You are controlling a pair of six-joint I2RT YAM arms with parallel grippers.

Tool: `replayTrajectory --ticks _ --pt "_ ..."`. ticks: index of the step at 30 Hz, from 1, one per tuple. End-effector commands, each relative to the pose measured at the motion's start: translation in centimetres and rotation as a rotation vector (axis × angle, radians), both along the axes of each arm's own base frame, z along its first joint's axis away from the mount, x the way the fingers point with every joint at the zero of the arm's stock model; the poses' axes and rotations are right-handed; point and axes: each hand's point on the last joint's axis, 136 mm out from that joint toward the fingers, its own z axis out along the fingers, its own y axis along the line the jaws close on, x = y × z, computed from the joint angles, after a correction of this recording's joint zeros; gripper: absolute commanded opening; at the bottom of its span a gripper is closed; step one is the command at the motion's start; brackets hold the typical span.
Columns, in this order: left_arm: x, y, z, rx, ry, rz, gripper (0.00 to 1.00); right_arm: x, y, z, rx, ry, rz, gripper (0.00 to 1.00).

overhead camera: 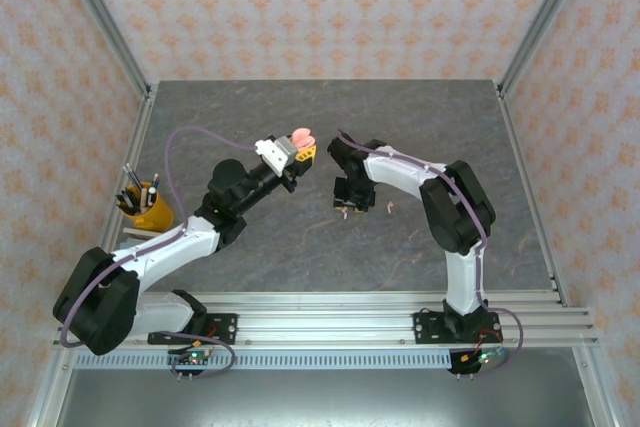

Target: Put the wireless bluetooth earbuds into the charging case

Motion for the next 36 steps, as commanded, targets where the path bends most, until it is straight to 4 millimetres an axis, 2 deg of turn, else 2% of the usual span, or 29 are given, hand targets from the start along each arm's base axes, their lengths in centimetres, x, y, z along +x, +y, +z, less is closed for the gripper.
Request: replayTrajectory --ticks 1,13,24,36 --pt "0.3 0.2 2.8 -0.06 -0.064 0.02 0.0 0.3 -0.3 0.0 -0.032 -0.005 0.012 0.4" --pt "0.4 0.8 3.1 -0.086 -0.065 0.039 0.0 0.0 0.8 -0.7 -0.095 -0.005 0.065 0.37" --pt "0.4 1.1 3.1 -0.089 -0.065 0.046 0.0 -0.3 0.4 -1.4 -0.141 0.009 0.074 0.35" --pt "0.5 1.2 3.2 -0.091 -0.059 0.045 0.0 -1.2 0.6 -1.2 -0.109 0.022 0.152 0.34"
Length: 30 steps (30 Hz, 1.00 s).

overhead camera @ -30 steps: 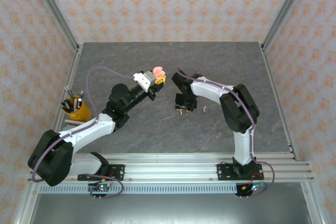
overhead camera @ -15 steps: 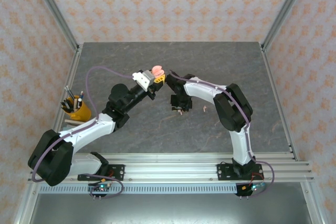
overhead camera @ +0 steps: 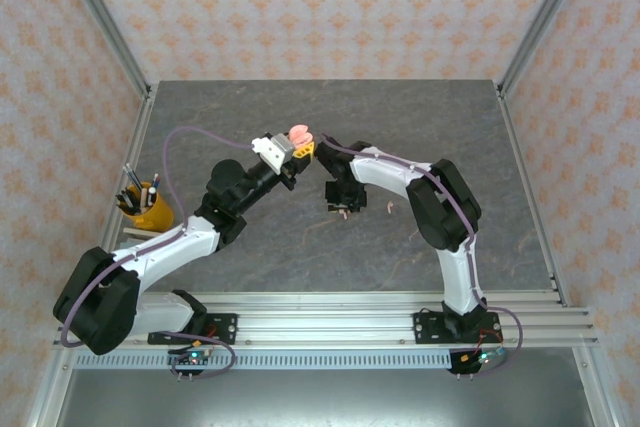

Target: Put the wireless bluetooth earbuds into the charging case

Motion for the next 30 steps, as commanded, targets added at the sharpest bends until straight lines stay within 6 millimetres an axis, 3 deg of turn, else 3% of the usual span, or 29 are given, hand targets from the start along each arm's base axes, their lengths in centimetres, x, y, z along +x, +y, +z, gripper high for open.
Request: replayTrajectory --ticks 1,16,30 --pt "0.18 0.76 2.68 -0.051 -0.064 0.023 0.0 -1.11 -1.03 -0.33 -0.043 0.034 0.043 0.33" --pt "0.48 0.53 3.0 -0.054 -0.061 0.019 0.0 -1.47 -1.33 -0.85 -0.058 0.05 0.056 0.23" --pt "0.62 0.39 3.35 -0.059 -0.061 0.015 0.0 -2.06 -1.78 -0.74 -0.058 0.054 0.054 0.25"
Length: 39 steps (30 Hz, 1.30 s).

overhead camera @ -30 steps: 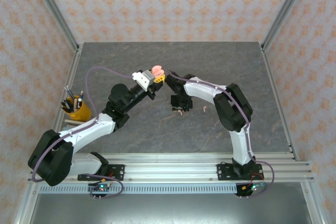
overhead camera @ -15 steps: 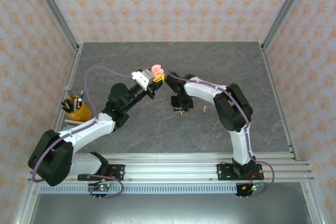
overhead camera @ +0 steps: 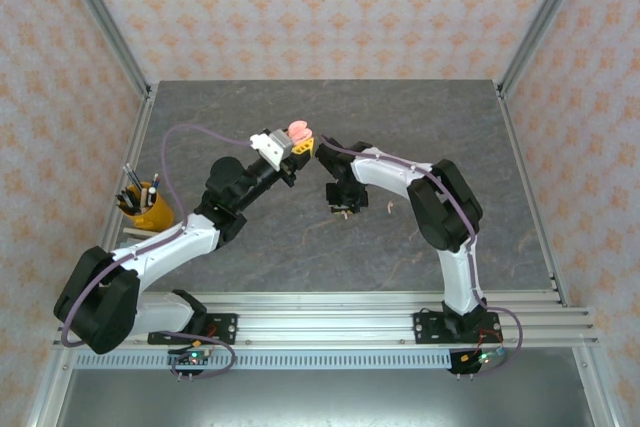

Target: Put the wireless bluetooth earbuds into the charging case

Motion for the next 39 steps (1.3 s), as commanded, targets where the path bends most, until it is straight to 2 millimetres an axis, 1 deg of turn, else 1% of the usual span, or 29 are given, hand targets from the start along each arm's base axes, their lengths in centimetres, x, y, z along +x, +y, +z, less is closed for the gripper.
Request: replayTrajectory --ticks 1,4,8,14,19,24,27,28,30,35,39 --pt "0.2 0.3 2.5 -0.039 -0.057 0.011 0.0 -1.8 -1.5 -0.6 -0.051 0.051 0.009 0.25" --pt "0.3 0.3 2.5 -0.04 -0.056 0.012 0.0 -1.8 -1.5 -0.6 -0.047 0.049 0.008 0.25" --pt "0.3 0.2 2.7 -0.042 -0.056 0.01 0.0 -1.8 -1.5 -0.3 -0.042 0.04 0.005 0.13" --pt "0.4 0.2 2.8 -0.043 -0.053 0.01 0.0 -1.4 -1.6 0.7 -0.033 0.0 -0.014 0.11" --pt "0.5 0.2 3.0 -0.044 -0.051 0.015 0.0 -0.8 -1.6 2.5 -0.015 -0.058 -0.03 0.11" --pt "0.6 0.2 3.2 -0.042 -0.051 0.018 0.0 0.2 -1.9 5.1 0.004 -0.134 -0.046 0.11" --pt "0.6 0.2 3.3 -0.041 -0.052 0.017 0.0 0.5 -2.0 5.9 0.023 -0.154 -0.052 0.11" --pt "0.6 0.3 3.3 -0.041 -0.051 0.02 0.0 0.6 -1.9 5.9 0.026 -0.153 -0.05 0.11" --pt "0.6 0.3 3.4 -0.044 -0.051 0.02 0.0 0.4 -1.9 5.4 0.024 -0.139 -0.042 0.11" --pt "0.6 0.2 3.3 -0.044 -0.043 0.017 0.0 -0.6 -2.0 2.7 0.019 -0.086 -0.033 0.11" --pt "0.6 0.2 3.2 -0.043 -0.04 0.016 0.0 -1.0 -2.2 1.2 0.007 -0.07 -0.032 0.11"
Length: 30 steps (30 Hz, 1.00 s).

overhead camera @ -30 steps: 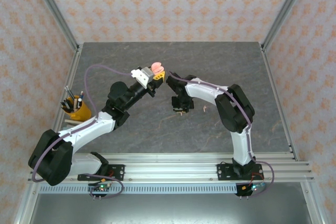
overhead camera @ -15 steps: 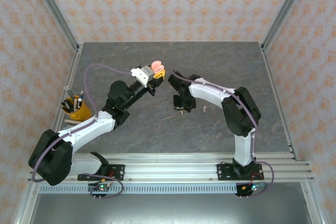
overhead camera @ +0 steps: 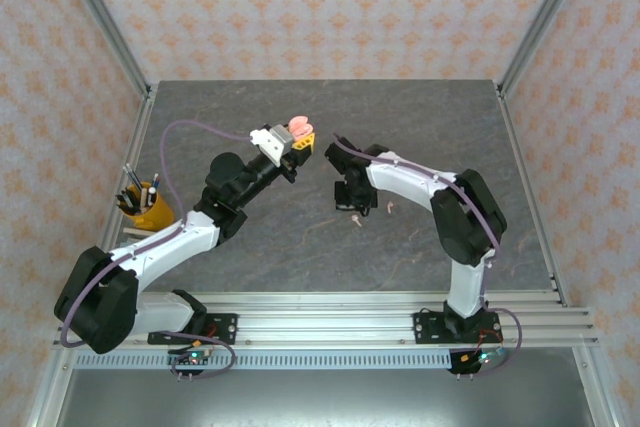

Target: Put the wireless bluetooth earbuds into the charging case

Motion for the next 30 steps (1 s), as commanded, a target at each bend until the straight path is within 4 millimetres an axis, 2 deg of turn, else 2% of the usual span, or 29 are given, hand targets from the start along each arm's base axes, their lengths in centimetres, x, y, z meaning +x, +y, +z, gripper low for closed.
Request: replayTrajectory --ticks 1,6,10,13,23,26,30 --pt "0.3 0.4 2.1 -0.036 -0.035 0.018 0.0 -0.3 -0.5 -1.6 -0.021 0.018 0.001 0.11" --pt "0.2 0.4 2.2 -0.038 -0.038 0.015 0.0 -0.8 -1.0 -1.9 -0.031 0.025 0.0 0.11" --pt "0.2 0.4 2.2 -0.039 -0.035 0.014 0.0 -0.8 -1.4 -0.7 -0.031 -0.001 -0.012 0.15" --pt "0.1 0.4 2.2 -0.04 -0.034 0.012 0.0 -1.1 -2.6 0.1 -0.055 -0.012 -0.037 0.2" --pt "-0.3 0.5 2.2 -0.039 -0.027 0.002 0.0 -5.8 -8.5 -0.2 -0.129 0.041 -0.132 0.45" --pt "-0.3 0.5 2.2 -0.042 -0.024 0.002 0.0 -7.0 -9.5 -0.7 -0.14 0.061 -0.144 0.46" --pt "-0.4 0.5 2.3 -0.043 -0.021 -0.001 0.0 -7.8 -9.8 -1.8 -0.133 0.081 -0.147 0.46"
